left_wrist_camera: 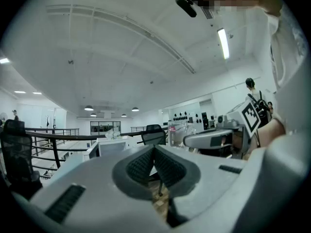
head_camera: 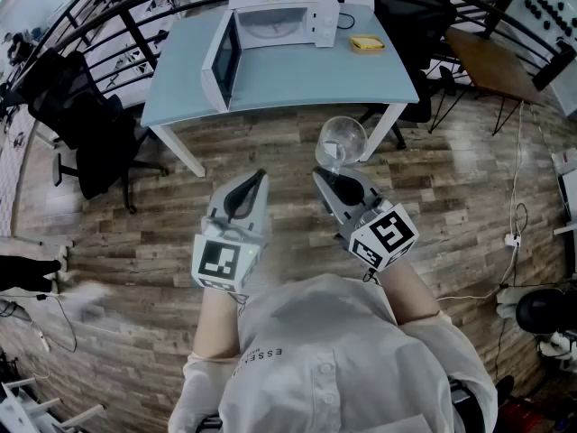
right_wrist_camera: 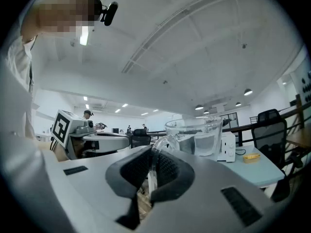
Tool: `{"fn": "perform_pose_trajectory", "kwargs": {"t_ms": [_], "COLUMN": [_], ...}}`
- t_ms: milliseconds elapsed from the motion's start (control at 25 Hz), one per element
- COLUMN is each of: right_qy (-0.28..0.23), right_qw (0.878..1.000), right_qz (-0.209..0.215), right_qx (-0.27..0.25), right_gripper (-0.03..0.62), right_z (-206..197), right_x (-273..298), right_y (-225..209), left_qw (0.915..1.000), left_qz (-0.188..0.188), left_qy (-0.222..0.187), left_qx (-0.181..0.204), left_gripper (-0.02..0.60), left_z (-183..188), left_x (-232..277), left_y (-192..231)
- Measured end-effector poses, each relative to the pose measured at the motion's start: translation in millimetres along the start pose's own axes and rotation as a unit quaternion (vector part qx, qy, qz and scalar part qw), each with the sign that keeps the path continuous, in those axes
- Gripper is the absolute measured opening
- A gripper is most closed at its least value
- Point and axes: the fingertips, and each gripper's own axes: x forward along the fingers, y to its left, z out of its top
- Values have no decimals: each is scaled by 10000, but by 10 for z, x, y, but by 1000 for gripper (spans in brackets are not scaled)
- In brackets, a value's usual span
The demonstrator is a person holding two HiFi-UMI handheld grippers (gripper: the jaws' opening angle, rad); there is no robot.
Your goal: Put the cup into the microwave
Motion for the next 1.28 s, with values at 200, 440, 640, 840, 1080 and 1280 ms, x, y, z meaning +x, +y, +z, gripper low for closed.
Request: {"fn": "perform_pose_trajectory", "kwargs": {"t_ms": [200, 440, 640, 840, 1080, 1280], "right_qy": [41, 99, 112, 217, 283, 312], "right_qw": [10000, 9999, 9991, 9985, 9985, 9979], "right_qz": [-63, -118, -219, -239, -63, 223], "right_qx": [27, 69, 333, 435, 473, 530], "right_gripper": [18, 18, 18, 17, 18, 18], "right_z": [-11, -70, -150, -283, -415, -471], "right_x": [57, 145, 246, 368, 603, 901], "right_y": [57, 125, 121, 11, -374, -973], "left_qw": [10000, 9999, 9997, 9993, 9988, 9981], "left_qz": [4, -29, -121, -93, 99, 361], "left_qy": [69, 40, 92, 179, 329, 401], "left_qx": [-36, -132, -209, -318, -362, -281], "left_gripper": [2, 2, 2, 2, 2, 2], "left_z": [-48, -96, -192, -336, -525, -508], "left_x": [-66, -115, -129, -56, 294, 880], "left_y": [115, 245, 355, 485, 686, 871]}}
